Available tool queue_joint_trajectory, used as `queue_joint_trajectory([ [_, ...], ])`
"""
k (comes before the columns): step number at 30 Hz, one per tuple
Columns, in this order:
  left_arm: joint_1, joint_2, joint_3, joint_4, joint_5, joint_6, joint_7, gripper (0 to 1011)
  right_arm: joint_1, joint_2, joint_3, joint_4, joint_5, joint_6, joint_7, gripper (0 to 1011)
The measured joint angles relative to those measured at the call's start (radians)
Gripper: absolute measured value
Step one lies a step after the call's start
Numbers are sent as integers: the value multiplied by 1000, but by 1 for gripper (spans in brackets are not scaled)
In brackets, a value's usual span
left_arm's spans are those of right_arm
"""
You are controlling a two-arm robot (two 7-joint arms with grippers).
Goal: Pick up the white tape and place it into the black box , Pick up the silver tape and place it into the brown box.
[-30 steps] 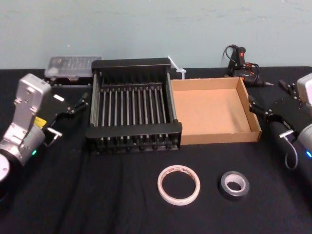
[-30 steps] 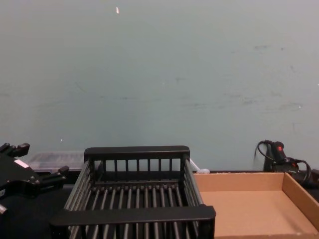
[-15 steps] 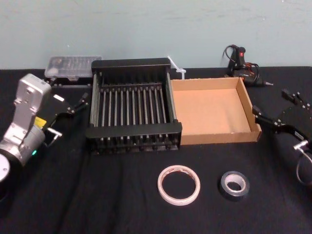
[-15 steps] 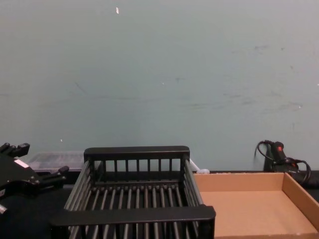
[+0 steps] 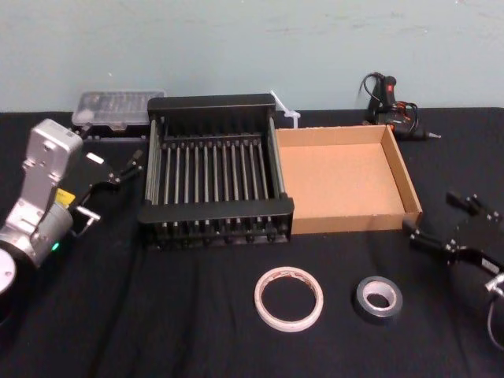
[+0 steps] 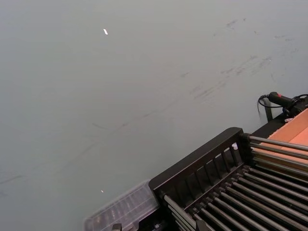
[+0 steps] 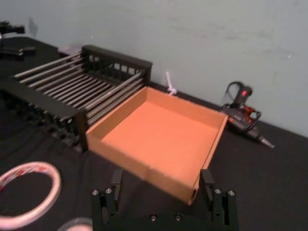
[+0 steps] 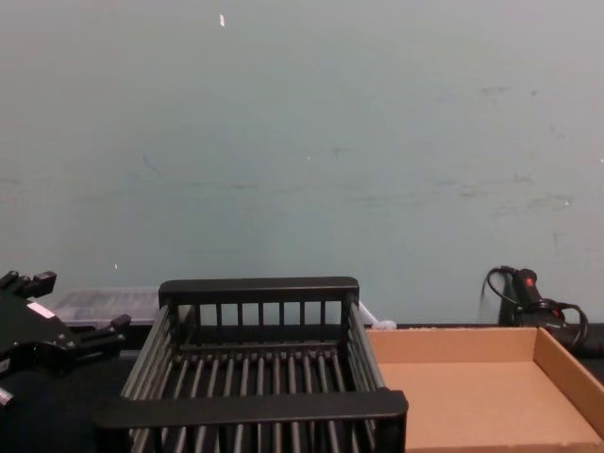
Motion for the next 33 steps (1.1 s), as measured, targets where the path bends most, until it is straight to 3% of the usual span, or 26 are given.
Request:
queue_joint_trajectory([
  [6, 0, 0, 0, 0, 0, 0, 0, 1001, -44, 13, 5, -20, -13, 19, 19, 1002],
  [16, 0, 0, 0, 0, 0, 0, 0, 1002, -60, 25, -8, -23, -48, 49, 74, 1002],
  [33, 0, 0, 0, 0, 0, 0, 0, 1001, -45, -12, -26, 2, -78, 127, 123, 1002],
])
